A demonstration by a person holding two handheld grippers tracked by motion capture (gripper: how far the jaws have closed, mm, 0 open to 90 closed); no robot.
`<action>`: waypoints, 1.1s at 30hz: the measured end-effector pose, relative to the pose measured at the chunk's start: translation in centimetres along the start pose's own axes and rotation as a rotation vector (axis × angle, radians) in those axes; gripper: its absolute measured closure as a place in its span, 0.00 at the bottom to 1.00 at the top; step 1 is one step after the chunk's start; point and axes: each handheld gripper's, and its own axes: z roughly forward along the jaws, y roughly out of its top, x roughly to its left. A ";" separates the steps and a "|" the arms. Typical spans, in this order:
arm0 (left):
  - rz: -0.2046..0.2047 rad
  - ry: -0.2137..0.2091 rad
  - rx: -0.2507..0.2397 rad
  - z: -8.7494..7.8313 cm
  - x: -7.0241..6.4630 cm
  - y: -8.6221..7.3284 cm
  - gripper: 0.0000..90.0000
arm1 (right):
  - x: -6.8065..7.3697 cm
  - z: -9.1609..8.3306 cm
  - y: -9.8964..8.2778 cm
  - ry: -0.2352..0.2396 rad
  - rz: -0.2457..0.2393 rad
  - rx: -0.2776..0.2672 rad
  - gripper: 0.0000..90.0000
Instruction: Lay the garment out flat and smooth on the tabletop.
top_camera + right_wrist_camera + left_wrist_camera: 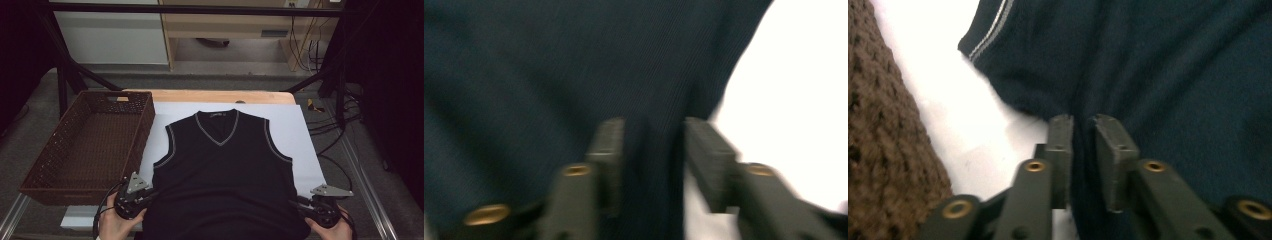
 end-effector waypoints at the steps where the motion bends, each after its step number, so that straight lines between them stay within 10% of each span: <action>1: 0.003 -0.003 0.007 0.2 -0.1 -0.1 0.75 | -0.3 0.5 0.4 -0.025 -0.008 -0.029 0.52; 8: -0.001 -0.035 0.022 1.7 -0.6 -0.8 0.66 | -2.0 3.2 1.5 -0.101 -0.023 -0.031 0.58; 12: 0.050 0.007 0.032 1.8 -1.0 -0.8 0.86 | -2.0 3.1 1.6 -0.070 -0.012 -0.028 0.92; 19: 0.097 0.043 0.058 0.1 -0.3 -0.3 0.94 | -2.0 1.6 1.1 -0.081 0.001 0.029 0.95; 25: 0.101 0.014 0.032 -0.7 -0.2 0.0 0.92 | -1.1 -0.1 -0.9 0.012 0.030 0.028 0.92; 33: 0.084 -0.043 -0.134 -0.5 -1.0 1.1 0.59 | -0.9 0.9 0.8 -0.007 -0.021 -0.118 0.52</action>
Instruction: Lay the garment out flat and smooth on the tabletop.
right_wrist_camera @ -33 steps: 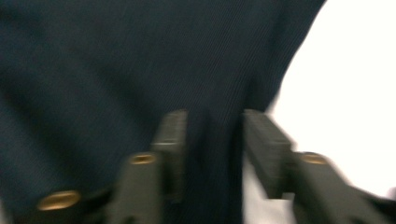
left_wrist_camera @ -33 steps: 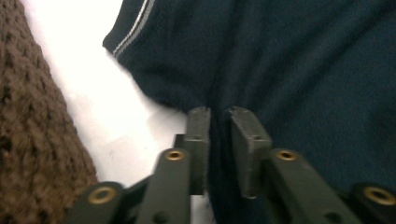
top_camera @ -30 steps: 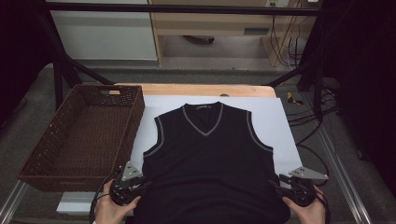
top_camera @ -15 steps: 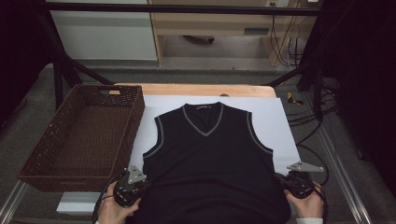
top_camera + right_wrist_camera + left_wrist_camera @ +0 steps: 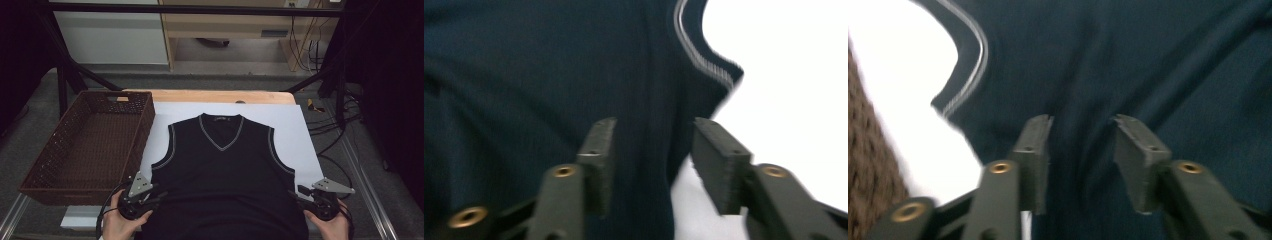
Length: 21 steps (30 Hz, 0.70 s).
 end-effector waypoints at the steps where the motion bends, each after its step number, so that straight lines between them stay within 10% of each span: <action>1: 0.003 -0.008 -0.015 0.2 0.0 0.1 0.53 | 0.0 0.4 0.3 0.001 -0.009 -0.016 0.48; 9: -0.019 -0.121 -0.101 2.3 0.3 1.2 0.35 | -0.2 2.4 1.9 0.037 -0.032 -0.044 0.28; 21: -0.092 -0.185 -0.130 4.9 1.6 2.8 0.10 | -0.3 4.1 3.8 0.036 -0.029 -0.073 0.16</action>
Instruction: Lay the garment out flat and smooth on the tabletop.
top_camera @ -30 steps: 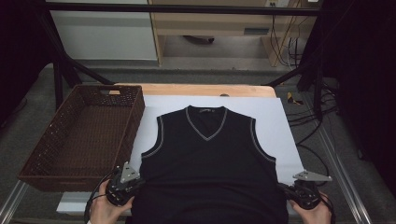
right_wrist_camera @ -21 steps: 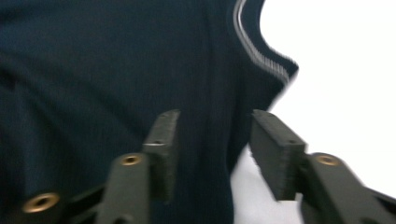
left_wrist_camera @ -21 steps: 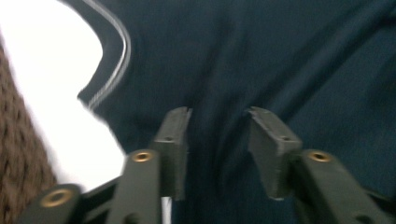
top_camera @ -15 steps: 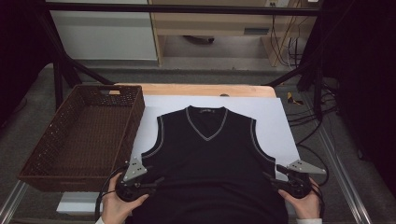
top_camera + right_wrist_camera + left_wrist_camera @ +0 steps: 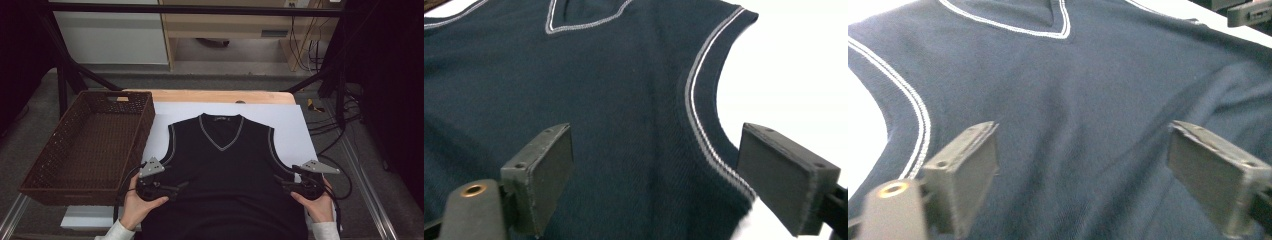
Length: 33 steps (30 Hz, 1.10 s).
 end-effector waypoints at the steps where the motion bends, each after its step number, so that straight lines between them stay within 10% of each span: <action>1: 0.003 0.001 0.002 0.1 0.1 0.1 0.09 | 0.0 0.1 0.1 0.002 -0.003 -0.001 0.16; 33: -0.045 0.237 0.012 4.6 6.0 5.9 0.03 | -0.3 1.8 2.1 -0.022 0.026 -0.005 0.13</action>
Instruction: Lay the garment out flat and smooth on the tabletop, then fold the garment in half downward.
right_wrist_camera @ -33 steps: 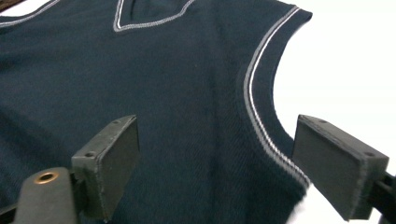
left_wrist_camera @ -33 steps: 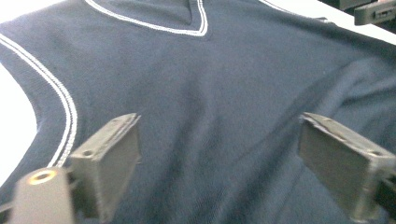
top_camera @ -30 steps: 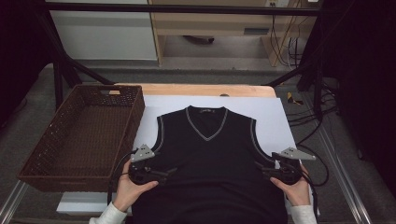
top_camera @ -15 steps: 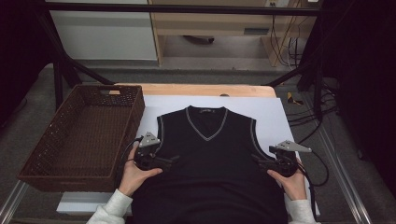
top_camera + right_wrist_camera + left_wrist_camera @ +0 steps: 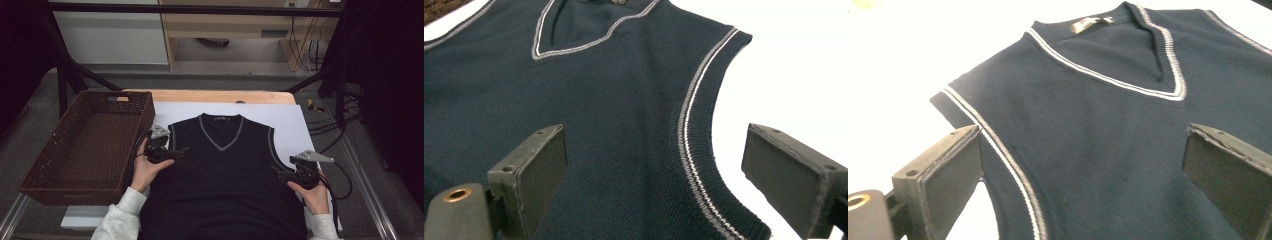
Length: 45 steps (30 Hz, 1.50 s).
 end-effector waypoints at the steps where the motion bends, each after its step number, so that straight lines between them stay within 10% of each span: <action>1: -0.009 0.009 0.001 0.2 0.2 0.1 0.04 | 0.0 0.0 0.0 0.000 0.000 0.003 0.13; 33: -0.040 0.134 0.098 5.1 4.4 -1.1 0.43 | -0.2 0.0 0.0 -0.013 -0.003 0.015 0.12; 45: -0.058 0.095 0.112 5.5 4.6 -1.3 0.63 | -0.5 0.1 0.1 -0.020 -0.005 0.010 0.13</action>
